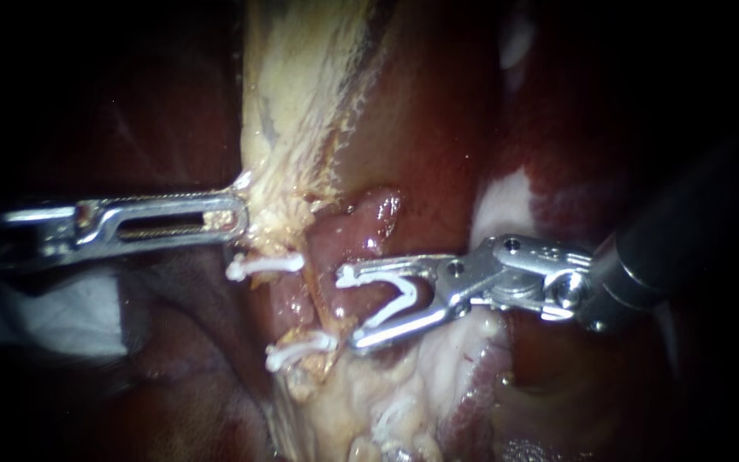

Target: Clipping first clip right tube

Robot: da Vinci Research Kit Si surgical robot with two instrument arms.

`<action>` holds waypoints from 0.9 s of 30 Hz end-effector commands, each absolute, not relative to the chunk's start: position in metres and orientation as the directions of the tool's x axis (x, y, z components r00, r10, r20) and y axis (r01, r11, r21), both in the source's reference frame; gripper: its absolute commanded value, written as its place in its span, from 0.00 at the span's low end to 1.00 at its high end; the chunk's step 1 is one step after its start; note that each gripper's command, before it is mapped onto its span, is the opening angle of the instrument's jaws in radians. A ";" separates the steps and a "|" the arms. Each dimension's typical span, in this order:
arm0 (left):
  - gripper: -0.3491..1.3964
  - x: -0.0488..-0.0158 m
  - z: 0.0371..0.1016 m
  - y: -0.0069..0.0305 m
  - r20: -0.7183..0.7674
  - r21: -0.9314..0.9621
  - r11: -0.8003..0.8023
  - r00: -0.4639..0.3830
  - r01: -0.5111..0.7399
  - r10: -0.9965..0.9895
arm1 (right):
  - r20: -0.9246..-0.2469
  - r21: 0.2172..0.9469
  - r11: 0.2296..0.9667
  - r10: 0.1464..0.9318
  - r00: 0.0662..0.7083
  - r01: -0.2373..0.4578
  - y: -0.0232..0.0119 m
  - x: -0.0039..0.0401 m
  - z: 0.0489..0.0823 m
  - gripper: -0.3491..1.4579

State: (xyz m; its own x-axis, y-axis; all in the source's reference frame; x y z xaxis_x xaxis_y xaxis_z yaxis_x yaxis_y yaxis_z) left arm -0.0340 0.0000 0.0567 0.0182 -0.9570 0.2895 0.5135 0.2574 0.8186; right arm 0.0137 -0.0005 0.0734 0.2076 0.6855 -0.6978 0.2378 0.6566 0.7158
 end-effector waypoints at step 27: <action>0.00 -0.0345 0.0555 -0.0006 0.295 0.816 0.260 0.015 0.516 -0.955 | -0.716 0.698 0.675 0.664 0.215 0.241 -0.0029 0.0185 0.0782 0.52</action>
